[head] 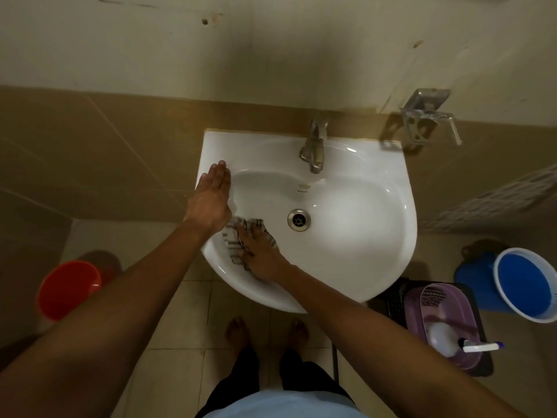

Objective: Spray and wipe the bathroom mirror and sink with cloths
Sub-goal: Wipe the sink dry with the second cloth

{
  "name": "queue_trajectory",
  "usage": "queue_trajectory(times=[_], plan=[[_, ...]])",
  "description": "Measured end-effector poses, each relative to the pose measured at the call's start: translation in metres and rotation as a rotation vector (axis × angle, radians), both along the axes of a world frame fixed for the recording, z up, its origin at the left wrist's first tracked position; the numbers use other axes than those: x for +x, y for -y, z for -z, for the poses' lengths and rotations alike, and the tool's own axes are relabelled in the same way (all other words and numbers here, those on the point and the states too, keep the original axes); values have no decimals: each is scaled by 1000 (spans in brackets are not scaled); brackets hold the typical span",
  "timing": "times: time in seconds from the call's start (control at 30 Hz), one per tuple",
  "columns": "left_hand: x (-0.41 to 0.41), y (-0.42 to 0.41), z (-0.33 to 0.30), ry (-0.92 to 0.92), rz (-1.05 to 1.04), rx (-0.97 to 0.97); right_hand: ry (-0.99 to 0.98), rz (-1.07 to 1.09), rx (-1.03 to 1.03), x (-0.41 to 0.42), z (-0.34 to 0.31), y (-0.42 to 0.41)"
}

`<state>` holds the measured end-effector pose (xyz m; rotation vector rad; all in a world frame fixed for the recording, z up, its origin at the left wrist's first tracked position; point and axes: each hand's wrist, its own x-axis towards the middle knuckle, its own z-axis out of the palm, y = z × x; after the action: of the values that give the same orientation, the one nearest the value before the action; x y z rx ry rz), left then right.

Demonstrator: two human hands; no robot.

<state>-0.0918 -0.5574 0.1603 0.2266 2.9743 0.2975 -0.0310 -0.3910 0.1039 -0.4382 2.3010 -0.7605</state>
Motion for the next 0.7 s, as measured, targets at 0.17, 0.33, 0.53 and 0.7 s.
queue_trajectory(times=[0.17, 0.33, 0.53, 0.7], plan=[[-2, 2, 2, -17, 13, 8, -161, 129, -123, -7, -11, 30], [-3, 4, 3, -24, 15, 35, -195, -59, -208, 26, -31, -40], [-3, 3, 4, -28, 11, 33, -344, 22, 389, -6, -31, -138], [-4, 2, 2, -19, 2, 21, -235, 1331, -201, -39, -51, -141]])
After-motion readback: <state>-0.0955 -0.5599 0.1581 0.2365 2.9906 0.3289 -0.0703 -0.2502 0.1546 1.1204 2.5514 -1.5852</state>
